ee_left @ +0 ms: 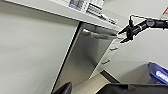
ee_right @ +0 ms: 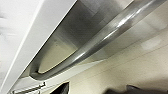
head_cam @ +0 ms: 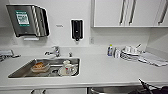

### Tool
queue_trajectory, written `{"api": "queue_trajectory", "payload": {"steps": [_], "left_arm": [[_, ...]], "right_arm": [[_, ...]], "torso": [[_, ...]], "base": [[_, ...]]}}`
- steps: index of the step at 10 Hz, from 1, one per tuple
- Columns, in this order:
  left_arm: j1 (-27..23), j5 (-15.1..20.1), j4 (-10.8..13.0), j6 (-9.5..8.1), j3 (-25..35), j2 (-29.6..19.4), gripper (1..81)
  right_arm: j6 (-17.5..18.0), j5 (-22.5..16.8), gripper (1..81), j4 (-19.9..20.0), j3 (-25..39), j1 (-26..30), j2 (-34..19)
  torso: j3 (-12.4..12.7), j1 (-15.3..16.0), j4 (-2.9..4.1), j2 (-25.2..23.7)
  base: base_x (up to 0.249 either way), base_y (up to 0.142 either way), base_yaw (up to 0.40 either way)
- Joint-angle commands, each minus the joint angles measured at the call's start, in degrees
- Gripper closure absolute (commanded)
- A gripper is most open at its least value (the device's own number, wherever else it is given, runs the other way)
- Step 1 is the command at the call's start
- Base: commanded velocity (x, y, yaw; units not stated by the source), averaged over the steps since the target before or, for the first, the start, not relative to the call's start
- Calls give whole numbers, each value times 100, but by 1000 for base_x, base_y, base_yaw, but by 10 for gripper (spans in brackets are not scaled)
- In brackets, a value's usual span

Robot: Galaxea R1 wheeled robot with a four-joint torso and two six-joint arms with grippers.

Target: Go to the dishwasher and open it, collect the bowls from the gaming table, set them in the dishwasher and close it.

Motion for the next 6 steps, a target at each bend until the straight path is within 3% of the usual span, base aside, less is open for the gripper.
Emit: {"api": "queue_trajectory", "payload": {"steps": [1,3,6], "left_arm": [[-386,-58,108,-3,189,-332,10],[-386,-58,108,-3,180,-332,10],[-386,-58,108,-11,163,-350,10]], "right_arm": [[337,-180,10,186,-130,756,120],[872,-119,10,186,-253,774,313],[1320,-136,10,186,-551,941,629]], "torso": [[0,0,0,0],[-2,0,0,0],[-2,0,0,0]], "base": [[0,0,0],[0,0,0],[0,0,0]]}}
